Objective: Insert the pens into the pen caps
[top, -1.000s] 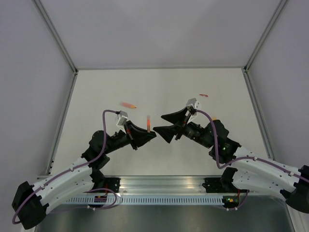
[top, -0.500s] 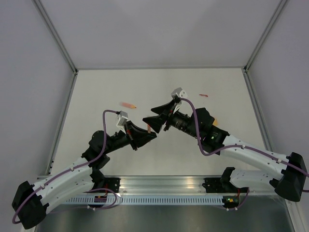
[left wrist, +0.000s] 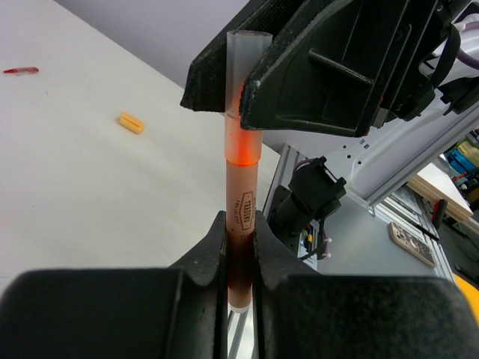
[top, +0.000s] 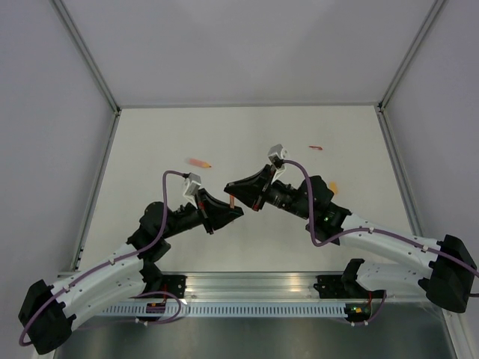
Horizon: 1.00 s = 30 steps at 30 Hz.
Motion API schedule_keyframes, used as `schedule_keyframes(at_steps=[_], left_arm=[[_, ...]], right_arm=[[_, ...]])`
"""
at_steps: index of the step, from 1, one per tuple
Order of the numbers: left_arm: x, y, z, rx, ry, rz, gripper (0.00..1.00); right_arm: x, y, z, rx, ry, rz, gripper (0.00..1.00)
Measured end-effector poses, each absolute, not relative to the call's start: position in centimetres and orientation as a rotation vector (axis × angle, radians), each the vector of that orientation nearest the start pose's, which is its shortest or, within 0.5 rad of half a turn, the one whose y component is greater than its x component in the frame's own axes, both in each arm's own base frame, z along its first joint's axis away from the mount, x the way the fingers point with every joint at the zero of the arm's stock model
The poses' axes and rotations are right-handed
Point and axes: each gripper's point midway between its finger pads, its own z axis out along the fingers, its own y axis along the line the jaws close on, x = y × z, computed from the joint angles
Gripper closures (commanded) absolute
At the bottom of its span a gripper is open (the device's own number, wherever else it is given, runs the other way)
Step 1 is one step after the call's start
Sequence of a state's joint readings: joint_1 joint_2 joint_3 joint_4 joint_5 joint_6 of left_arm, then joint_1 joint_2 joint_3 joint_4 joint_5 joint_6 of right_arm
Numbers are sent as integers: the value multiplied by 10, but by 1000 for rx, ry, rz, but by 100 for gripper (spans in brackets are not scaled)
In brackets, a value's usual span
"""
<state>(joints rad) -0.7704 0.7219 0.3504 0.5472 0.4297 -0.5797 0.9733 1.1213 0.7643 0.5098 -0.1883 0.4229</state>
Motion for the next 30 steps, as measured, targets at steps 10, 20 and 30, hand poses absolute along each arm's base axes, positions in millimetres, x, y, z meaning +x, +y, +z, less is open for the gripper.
schedule_keyframes(at_steps=[10, 20, 30], left_arm=[[147, -285, 252, 573, 1549, -1412, 98], [151, -300, 265, 606, 1610, -1425, 98], [155, -304, 265, 618, 1682, -1391, 98]], right_arm=[[181, 346, 312, -525, 1410, 1302, 100], [185, 328, 324, -432, 1354, 1311, 100], [188, 322, 323, -373, 1346, 1316, 100]])
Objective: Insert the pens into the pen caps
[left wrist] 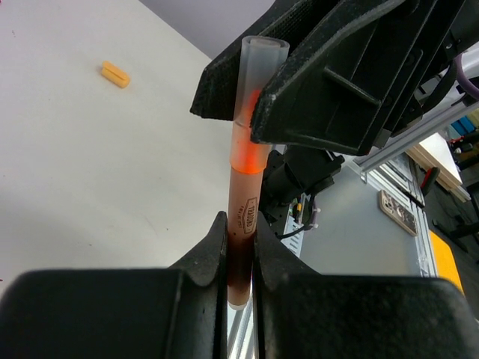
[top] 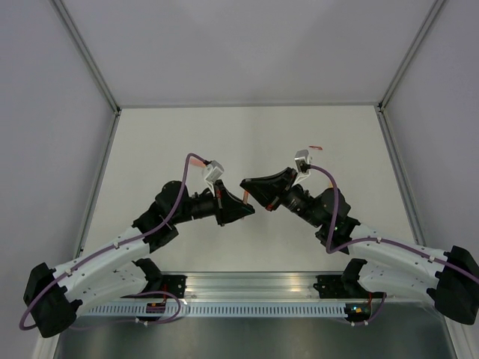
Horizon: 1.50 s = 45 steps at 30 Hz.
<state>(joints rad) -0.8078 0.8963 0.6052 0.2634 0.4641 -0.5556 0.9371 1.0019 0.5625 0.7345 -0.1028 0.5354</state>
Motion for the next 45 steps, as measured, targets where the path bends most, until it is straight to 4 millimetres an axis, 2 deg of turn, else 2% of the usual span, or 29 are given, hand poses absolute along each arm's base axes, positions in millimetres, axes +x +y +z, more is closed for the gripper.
schedule_keyframes(at_steps=[17, 28, 30, 32, 35, 36, 38, 41, 44, 45], left_arm=[[161, -307, 254, 650, 1778, -1321, 98], [164, -302, 250, 625, 1831, -1302, 98], [175, -300, 255, 567, 1832, -1282, 98], [198, -290, 255, 457, 1845, -1212, 98], [237, -278, 285, 304, 1726, -1141, 98], [240, -277, 293, 291, 1696, -1141, 98], [243, -276, 308, 279, 1633, -1148, 98], [243, -276, 316, 277, 1598, -1155, 98], [242, -276, 317, 282, 1584, -1159, 98], [241, -276, 316, 286, 1584, -1159, 98]], right_arm=[[191, 318, 312, -331, 1375, 1304, 100], [183, 318, 293, -310, 1416, 1295, 100], [180, 320, 284, -320, 1435, 1298, 100], [176, 322, 278, -330, 1445, 1313, 100], [135, 339, 250, -503, 1540, 1396, 100], [128, 341, 241, -538, 1573, 1401, 100], [126, 340, 231, -562, 1618, 1375, 100], [131, 337, 233, -565, 1651, 1322, 100], [137, 333, 253, -543, 1632, 1284, 83], [139, 330, 259, -535, 1625, 1269, 71]])
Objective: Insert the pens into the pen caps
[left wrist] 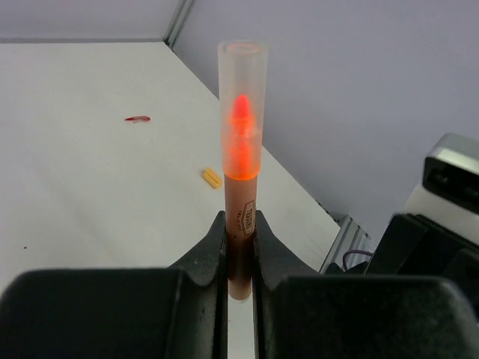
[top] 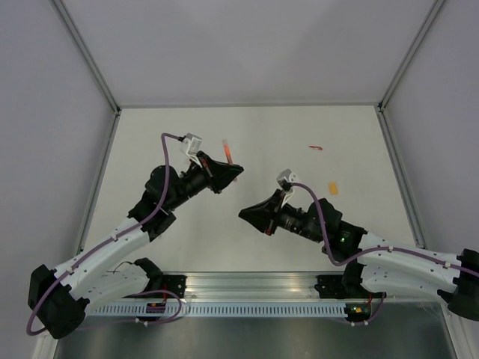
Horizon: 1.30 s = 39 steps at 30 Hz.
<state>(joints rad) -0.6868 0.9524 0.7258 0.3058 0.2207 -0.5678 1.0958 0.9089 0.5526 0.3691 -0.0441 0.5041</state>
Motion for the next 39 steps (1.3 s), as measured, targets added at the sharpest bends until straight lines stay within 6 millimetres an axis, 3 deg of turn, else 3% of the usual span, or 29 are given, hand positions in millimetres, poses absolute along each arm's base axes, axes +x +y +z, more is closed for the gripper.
schedule_keyframes(at_steps=[3, 8, 14, 19, 25, 30, 39], left_arm=[[239, -278, 310, 309, 1597, -1165, 98], [240, -286, 281, 343, 1697, -1165, 98], [247, -288, 204, 301, 1958, -1095, 98], [253, -290, 124, 214, 2228, -1003, 98], [251, -280, 43, 85, 2517, -838, 98], [263, -282, 28, 19, 2587, -753, 96], [288, -285, 18, -132, 2658, -664, 82]], right_arm=[[144, 320, 271, -513, 1621, 1210, 57], [156, 297, 273, -452, 1679, 1075, 51], [177, 260, 261, -301, 1782, 864, 45], [205, 233, 246, -170, 1850, 604, 45], [215, 212, 232, -104, 1862, 494, 45], [212, 204, 230, -91, 1852, 499, 44], [209, 200, 230, -86, 1840, 512, 44]])
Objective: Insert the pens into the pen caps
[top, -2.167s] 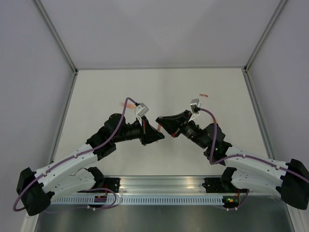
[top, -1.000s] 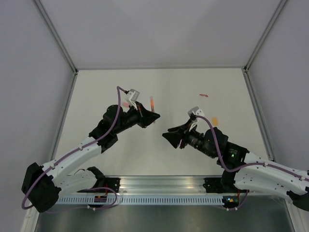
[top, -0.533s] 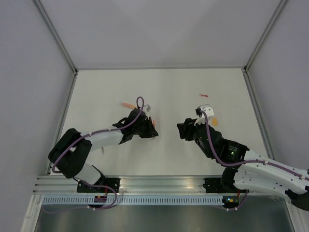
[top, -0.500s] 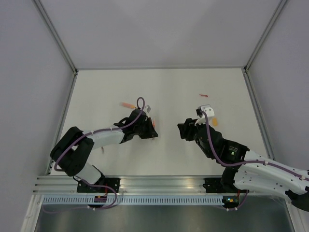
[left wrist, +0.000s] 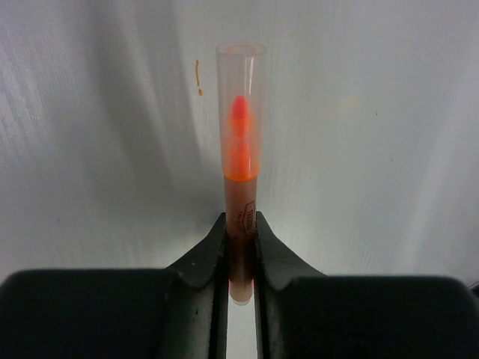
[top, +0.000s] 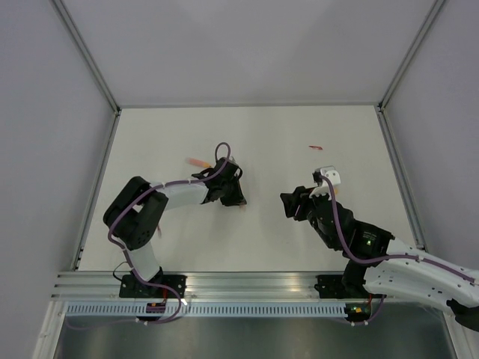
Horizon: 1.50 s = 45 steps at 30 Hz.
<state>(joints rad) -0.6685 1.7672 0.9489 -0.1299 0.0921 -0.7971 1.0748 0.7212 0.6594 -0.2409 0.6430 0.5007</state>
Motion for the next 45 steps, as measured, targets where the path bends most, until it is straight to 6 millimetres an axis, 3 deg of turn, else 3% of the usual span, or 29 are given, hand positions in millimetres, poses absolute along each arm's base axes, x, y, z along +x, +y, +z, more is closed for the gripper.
schedule_keyframes(at_steps=[5, 18, 22, 25, 30, 32, 35, 39, 45], left_arm=[[289, -282, 16, -165, 2672, -629, 73], [286, -267, 18, -199, 2706, -510, 66], [279, -260, 25, -174, 2719, -488, 50], [275, -264, 47, -114, 2696, -556, 43], [283, -267, 128, -28, 2522, -670, 39], [294, -262, 160, -24, 2437, -674, 39], [308, -243, 182, -62, 2367, -646, 39], [323, -207, 170, -161, 2379, -570, 39], [329, -136, 110, -401, 2474, -435, 40]], right_arm=[[207, 198, 234, -83, 1829, 532, 44], [205, 199, 237, -88, 1822, 556, 44], [204, 198, 235, -104, 1822, 549, 40], [204, 201, 231, -131, 1831, 540, 34], [204, 212, 219, -210, 1864, 527, 34], [203, 216, 215, -236, 1873, 530, 34], [201, 219, 215, -261, 1873, 543, 34], [200, 223, 217, -272, 1867, 562, 34], [199, 226, 217, -284, 1865, 577, 33]])
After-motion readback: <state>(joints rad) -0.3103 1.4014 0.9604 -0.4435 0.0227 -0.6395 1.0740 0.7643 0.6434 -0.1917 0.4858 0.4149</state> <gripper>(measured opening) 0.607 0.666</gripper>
